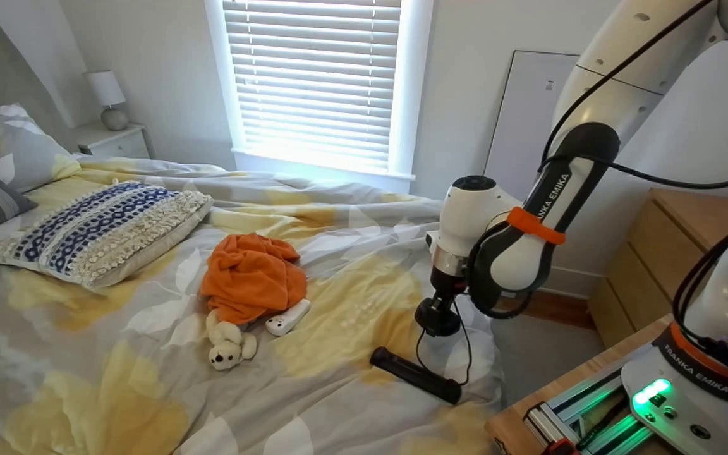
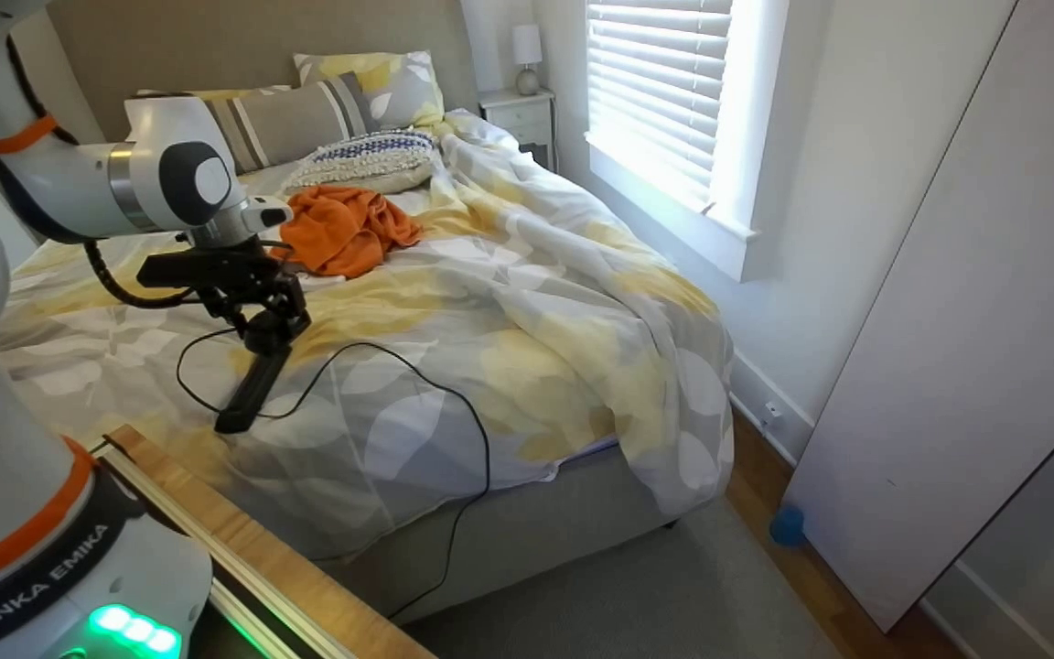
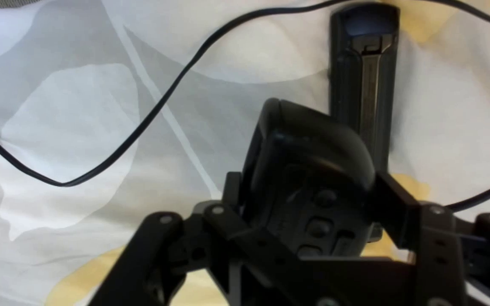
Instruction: Move the black clock cable to the right side of the bed, pick up the digital clock and place it on the left side of the bed
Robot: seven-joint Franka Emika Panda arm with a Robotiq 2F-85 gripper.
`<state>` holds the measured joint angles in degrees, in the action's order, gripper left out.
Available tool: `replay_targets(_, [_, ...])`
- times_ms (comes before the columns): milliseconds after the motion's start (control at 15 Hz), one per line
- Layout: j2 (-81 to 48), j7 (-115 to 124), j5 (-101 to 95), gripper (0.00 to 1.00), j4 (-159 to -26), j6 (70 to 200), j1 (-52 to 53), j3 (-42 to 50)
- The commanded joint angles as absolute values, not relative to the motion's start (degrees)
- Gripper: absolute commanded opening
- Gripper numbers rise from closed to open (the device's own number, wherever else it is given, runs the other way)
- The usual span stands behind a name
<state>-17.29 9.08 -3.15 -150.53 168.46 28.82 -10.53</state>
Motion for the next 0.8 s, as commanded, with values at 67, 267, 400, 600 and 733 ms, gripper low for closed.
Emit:
replay_targets(67, [-17.3, 9.6, -4.2, 0.51, -150.6, 168.3, 27.6, -11.5])
replay_targets(267, [-21.4, 4.9, -5.1, 0.51, -146.8, 165.1, 28.4, -16.6])
replay_targets(400, [-24.0, 3.7, -5.8, 0.51, -145.0, 165.7, 30.1, -19.3])
replay_targets(600, [-27.2, 2.8, -10.4, 0.51, -141.4, 164.8, 35.0, -18.9])
replay_targets(733, [-28.9, 2.0, -13.6, 0.51, -138.6, 163.8, 39.0, -17.3])
